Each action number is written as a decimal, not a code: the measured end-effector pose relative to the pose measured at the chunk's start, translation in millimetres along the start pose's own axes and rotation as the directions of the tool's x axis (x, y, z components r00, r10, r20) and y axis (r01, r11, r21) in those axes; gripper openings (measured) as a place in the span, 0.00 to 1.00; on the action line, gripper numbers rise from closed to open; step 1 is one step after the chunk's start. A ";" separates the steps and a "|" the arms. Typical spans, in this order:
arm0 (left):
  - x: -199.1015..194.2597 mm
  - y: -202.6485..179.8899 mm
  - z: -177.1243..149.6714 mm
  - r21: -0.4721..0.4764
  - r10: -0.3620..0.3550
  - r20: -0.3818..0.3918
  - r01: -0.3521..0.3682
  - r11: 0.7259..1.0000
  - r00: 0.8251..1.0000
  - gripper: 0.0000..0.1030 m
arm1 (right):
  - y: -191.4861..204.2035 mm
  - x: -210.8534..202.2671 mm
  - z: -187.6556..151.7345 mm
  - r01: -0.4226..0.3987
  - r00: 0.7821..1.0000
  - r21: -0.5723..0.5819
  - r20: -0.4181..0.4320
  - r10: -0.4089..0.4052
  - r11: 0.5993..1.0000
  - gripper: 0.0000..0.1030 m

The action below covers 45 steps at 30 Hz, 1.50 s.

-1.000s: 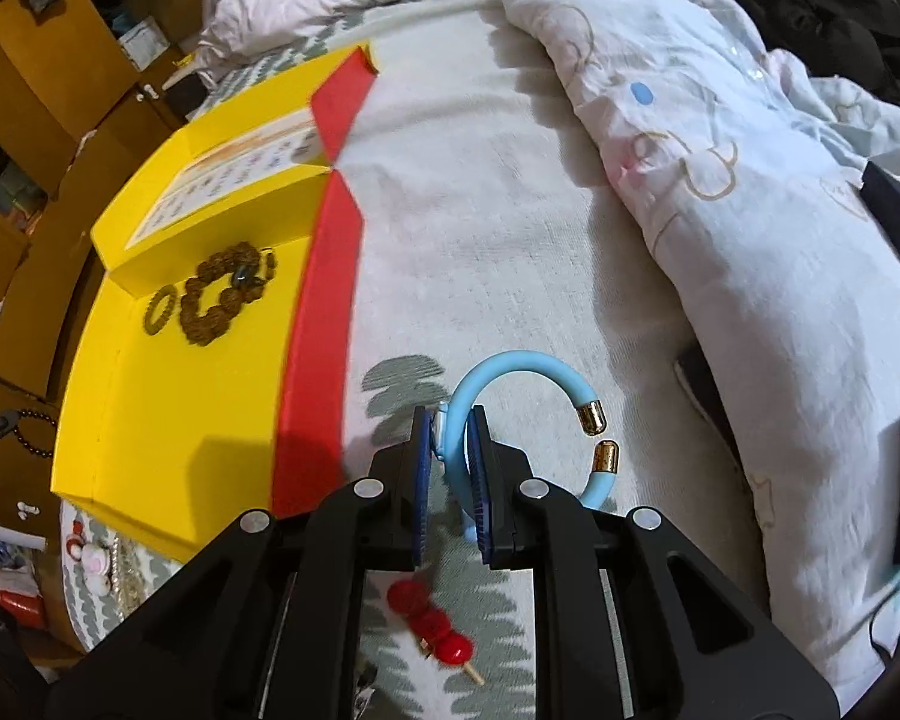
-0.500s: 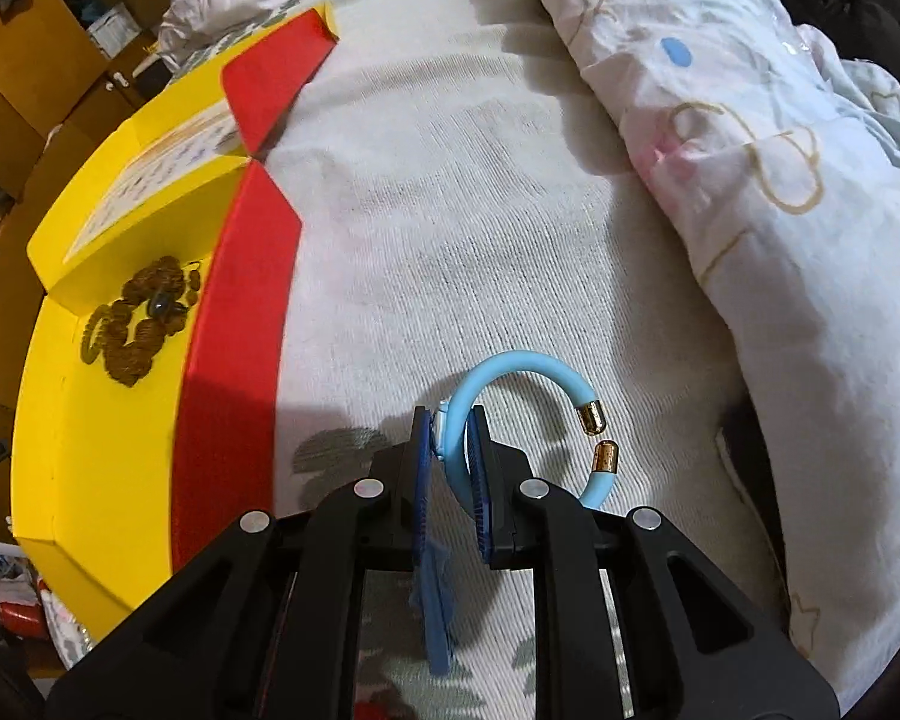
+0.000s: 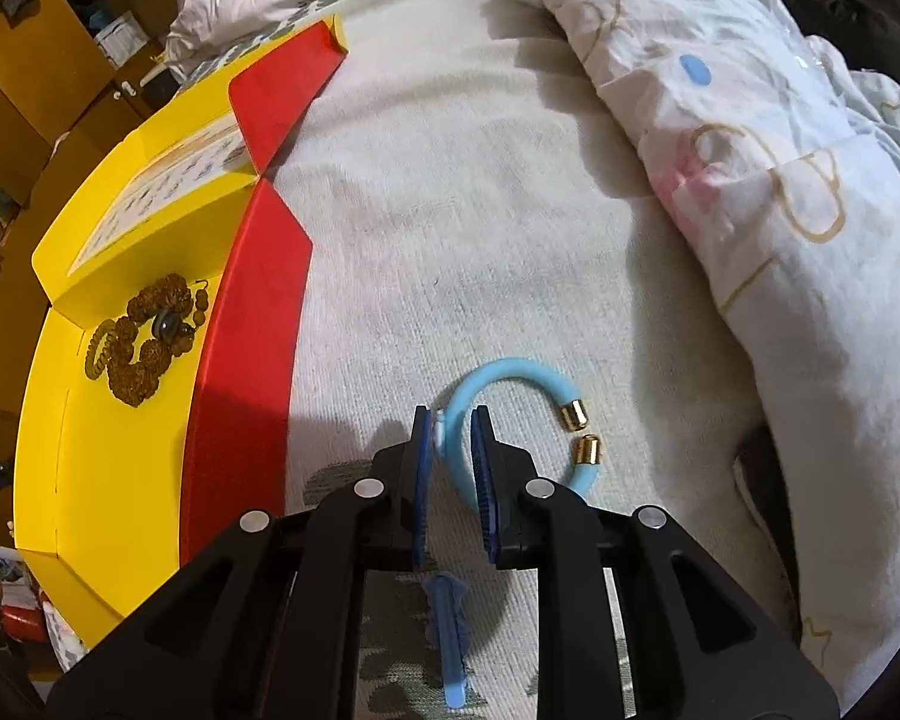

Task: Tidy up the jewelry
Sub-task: 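Lift the black bracelet and blue bangle out and release them on the bedspread, then move the right tool to the brown seed bracelet while the left tool reaches the coil hair tie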

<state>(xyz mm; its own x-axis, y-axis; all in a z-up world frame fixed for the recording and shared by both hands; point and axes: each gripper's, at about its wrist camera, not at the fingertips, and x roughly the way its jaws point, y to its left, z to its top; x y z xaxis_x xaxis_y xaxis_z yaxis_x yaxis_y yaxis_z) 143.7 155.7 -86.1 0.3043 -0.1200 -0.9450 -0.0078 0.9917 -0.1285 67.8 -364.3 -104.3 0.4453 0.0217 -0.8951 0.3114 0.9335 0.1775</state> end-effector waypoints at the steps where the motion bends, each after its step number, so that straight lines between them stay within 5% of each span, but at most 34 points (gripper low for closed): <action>1: -1.9 -0.7 0.7 -0.002 -0.001 0.005 0.001 1.000 1.000 0.64 | -0.7 -1.2 0.6 -0.005 1.000 0.005 -0.002 0.005 1.000 0.19; 7: -17.2 -11.6 1.7 -0.006 0.016 0.059 -0.015 1.000 0.998 0.64 | 4.6 -20.5 4.5 -0.002 0.999 0.020 0.051 0.001 1.000 0.25; 9: -19.7 -13.3 4.4 -0.005 0.015 0.078 -0.014 1.000 0.997 0.64 | 12.6 -26.8 5.3 -0.007 0.998 0.007 0.069 0.006 1.000 0.43; 11: -26.2 -21.2 5.1 0.005 0.022 0.112 -0.023 1.000 0.993 0.64 | 26.4 -35.4 6.5 -0.021 0.995 -0.020 0.099 0.023 1.000 0.50; 19: -41.6 -69.2 4.1 0.093 0.002 0.187 -0.019 0.995 0.982 0.65 | 94.1 -52.8 2.6 -0.064 0.988 -0.152 0.129 0.084 0.986 0.51; 29: -36.8 -122.1 5.5 0.209 -0.043 0.188 0.002 0.978 0.981 0.66 | 156.6 -37.2 0.1 -0.106 0.985 -0.235 0.109 0.135 0.966 0.51; 45: 9.3 -160.2 33.3 0.205 -0.086 0.064 0.072 0.976 0.994 0.66 | 183.4 18.1 34.1 -0.065 0.996 -0.211 0.040 0.075 0.975 0.51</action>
<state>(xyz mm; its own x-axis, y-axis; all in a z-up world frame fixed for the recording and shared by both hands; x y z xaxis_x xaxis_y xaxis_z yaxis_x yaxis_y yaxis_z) 179.4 -2.7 -64.2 0.3639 -0.2020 -0.9093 0.2094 0.9689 -0.1315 161.5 -204.9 -74.1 0.5005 0.0773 -0.8623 0.0975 0.9846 0.1448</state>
